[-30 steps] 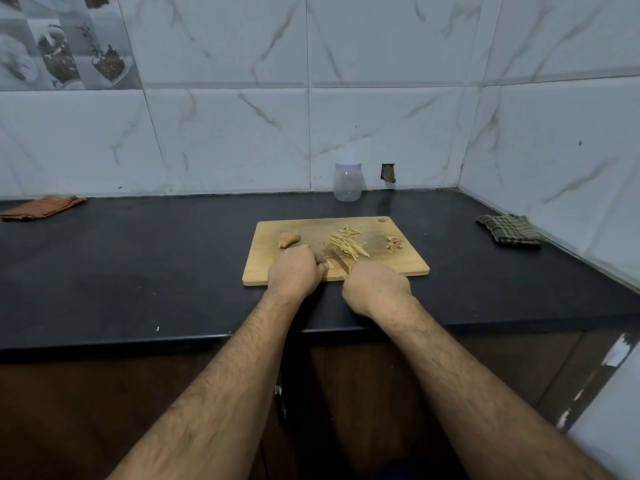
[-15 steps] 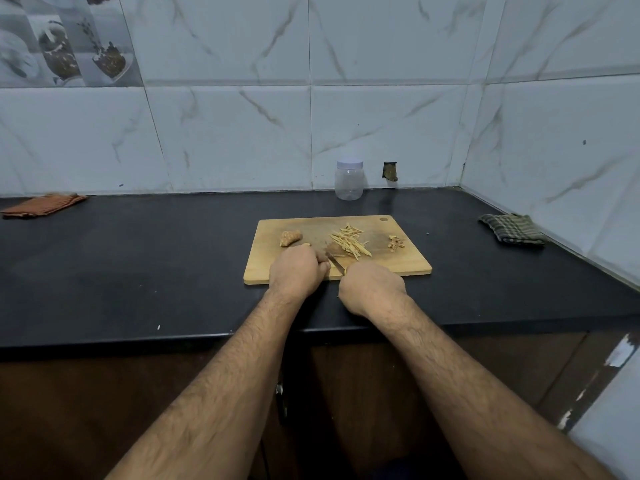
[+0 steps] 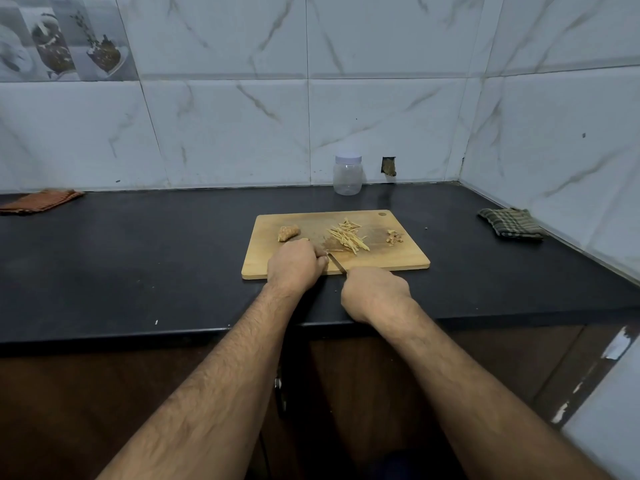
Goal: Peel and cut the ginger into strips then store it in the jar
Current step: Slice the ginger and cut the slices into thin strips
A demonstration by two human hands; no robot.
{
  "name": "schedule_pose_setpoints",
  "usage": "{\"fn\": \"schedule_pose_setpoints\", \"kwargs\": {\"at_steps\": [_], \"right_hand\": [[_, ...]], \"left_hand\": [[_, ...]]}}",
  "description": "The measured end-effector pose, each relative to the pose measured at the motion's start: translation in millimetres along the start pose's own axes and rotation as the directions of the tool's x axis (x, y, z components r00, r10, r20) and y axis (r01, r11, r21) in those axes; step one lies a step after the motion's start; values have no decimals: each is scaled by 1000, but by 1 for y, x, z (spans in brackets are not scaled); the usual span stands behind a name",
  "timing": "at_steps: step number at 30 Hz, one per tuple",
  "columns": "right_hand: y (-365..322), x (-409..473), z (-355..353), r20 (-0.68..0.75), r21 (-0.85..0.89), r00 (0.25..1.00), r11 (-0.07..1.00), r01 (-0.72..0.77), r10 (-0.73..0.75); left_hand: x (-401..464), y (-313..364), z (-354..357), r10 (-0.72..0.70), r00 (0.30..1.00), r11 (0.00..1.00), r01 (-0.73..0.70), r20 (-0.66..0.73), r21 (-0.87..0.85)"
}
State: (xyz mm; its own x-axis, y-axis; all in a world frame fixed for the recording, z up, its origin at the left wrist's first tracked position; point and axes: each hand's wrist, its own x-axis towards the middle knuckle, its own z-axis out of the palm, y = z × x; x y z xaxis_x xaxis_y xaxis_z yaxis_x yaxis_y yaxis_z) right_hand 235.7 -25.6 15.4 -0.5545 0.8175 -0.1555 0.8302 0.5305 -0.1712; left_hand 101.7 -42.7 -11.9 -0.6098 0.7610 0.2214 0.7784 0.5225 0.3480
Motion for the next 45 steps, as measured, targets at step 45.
{"fn": "schedule_pose_setpoints", "kwargs": {"at_steps": [45], "right_hand": [[7, -12, 1, 18, 15, 1000, 1000, 4, -4]], "left_hand": [[-1, -6, 14, -44, 991, 995, 32, -125, -97]]}}
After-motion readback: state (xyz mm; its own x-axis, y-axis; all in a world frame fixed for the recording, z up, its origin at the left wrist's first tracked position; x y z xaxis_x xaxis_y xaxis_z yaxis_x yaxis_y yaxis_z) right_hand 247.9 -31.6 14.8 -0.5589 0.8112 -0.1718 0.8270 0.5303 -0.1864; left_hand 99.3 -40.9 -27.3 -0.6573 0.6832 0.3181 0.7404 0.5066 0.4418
